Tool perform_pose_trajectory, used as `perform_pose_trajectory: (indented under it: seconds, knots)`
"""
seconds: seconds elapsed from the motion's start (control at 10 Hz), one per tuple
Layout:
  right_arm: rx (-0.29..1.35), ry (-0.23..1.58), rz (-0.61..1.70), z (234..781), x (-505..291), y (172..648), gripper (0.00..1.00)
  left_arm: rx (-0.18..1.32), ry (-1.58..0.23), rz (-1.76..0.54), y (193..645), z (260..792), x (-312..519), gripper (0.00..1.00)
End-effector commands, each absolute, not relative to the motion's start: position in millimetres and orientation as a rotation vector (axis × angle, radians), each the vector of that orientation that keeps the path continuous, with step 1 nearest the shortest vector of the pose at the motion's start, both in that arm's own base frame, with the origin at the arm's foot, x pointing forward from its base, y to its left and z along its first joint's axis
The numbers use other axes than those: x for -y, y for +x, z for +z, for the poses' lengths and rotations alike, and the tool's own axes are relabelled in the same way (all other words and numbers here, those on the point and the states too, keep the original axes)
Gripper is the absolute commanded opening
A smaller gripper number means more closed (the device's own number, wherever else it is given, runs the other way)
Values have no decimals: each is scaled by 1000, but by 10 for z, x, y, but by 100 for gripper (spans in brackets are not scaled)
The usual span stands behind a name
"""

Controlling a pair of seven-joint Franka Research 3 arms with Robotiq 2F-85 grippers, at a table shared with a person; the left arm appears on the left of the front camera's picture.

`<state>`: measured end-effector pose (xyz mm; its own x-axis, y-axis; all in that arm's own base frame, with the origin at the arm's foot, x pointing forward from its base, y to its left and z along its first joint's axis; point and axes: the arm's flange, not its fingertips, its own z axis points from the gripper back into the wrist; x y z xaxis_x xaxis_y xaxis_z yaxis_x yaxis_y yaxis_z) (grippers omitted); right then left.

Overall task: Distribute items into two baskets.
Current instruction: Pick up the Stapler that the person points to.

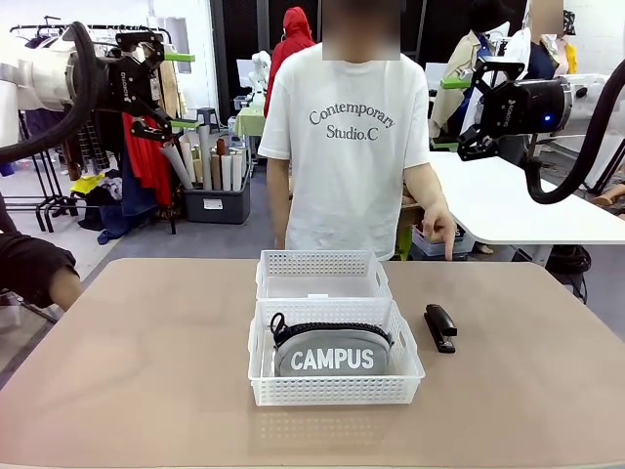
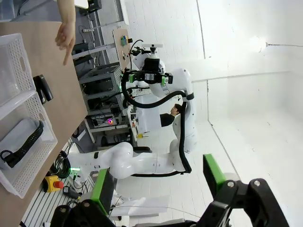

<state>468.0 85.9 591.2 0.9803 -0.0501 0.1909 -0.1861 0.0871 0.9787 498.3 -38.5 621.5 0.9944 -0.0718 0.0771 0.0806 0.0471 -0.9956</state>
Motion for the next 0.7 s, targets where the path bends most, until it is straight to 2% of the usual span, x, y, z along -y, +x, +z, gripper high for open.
perform_pose_trajectory:
  seconds: [0.0,0.6]
  knots:
    - [194,1486,106,5934,-857,4672,100,12,-1520,-116,4974,6233,371,100]
    - [194,1486,106,5934,-857,4672,100,12,-1520,-116,4974,6233,371,100]
